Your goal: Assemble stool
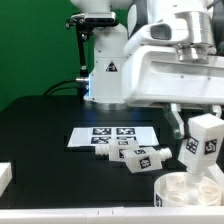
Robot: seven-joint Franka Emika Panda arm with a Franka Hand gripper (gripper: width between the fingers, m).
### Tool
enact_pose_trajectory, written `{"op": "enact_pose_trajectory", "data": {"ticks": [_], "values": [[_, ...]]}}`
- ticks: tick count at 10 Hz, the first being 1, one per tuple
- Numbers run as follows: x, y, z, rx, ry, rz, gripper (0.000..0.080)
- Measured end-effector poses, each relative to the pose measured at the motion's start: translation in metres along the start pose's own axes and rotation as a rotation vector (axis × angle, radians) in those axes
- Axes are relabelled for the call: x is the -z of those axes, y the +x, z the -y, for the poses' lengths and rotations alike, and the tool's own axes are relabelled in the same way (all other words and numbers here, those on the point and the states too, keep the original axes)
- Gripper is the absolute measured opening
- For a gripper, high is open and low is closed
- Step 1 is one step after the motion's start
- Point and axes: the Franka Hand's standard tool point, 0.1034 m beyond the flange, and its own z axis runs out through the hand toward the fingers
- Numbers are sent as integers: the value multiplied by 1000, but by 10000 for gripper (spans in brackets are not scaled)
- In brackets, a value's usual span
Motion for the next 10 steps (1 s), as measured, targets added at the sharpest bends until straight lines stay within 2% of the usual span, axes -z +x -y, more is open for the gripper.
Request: {"op": "enact_pose_trajectory", "data": {"ticks": [3, 5, 7, 10], "values": [[-2, -3, -3, 19, -3, 4, 325], [-9, -16, -17, 48, -19, 16, 325], [-16, -25, -14, 50, -16, 25, 325], [-20, -26, -10, 54, -14, 24, 325]]}}
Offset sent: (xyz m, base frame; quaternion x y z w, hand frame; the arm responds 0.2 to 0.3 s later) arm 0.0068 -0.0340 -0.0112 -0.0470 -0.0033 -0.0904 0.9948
